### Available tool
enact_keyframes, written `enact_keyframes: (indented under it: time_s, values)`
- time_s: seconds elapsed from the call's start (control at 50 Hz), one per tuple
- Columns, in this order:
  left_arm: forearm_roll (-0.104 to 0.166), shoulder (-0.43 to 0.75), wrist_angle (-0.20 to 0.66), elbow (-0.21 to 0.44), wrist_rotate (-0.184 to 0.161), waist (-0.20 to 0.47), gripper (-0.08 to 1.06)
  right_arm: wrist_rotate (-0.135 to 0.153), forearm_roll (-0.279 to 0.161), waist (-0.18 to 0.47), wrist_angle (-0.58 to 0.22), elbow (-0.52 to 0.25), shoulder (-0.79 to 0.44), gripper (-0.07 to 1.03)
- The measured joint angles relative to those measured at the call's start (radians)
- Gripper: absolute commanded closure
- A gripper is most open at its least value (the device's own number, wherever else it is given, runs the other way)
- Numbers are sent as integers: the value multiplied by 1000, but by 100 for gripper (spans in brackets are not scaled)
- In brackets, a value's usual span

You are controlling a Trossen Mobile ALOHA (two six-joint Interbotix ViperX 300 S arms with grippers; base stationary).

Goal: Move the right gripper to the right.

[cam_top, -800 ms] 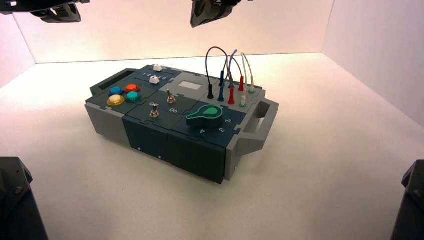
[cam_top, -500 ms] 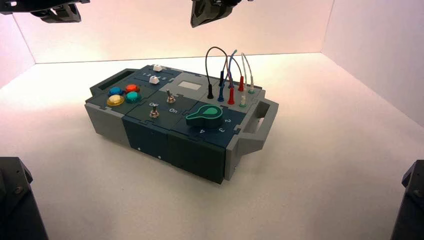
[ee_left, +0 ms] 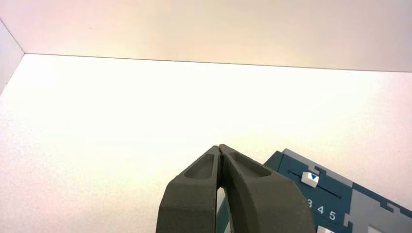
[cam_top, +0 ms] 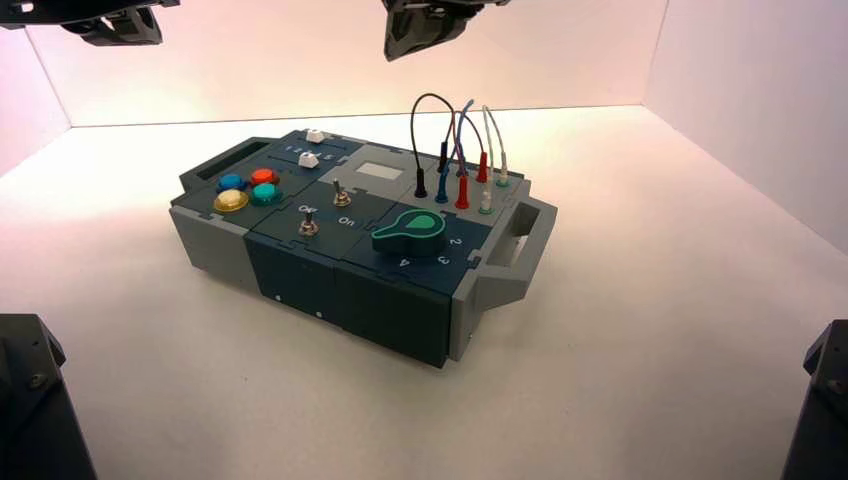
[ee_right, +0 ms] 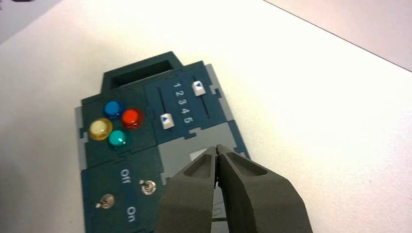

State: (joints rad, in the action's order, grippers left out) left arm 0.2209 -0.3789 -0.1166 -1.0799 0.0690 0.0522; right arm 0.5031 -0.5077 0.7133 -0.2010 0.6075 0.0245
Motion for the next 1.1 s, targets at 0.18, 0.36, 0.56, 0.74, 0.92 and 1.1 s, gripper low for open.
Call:
enact_keyframes:
  time_s: [0.18,0.36,0.56,0.74,0.92,1.1]
  values:
    - [0,-8,0,0,0,0,101,2,2,-64,0,3,0,99]
    - [0,-20,0,-3,-2,0,101,2,2,-166,0,46,35,99]
    - [0,-20,0,-3,0,-2,101,2,0,-313,2,120,118,99]
    - [0,-20,0,-5,0,-2,101,2,2,-416,3,170,183,99]
    - [0,-20,0,-5,0,-2,101,0,2,-538,3,209,224,99]
    - [0,-20,0,-5,0,0,101,0,2,-635,3,241,259,99]
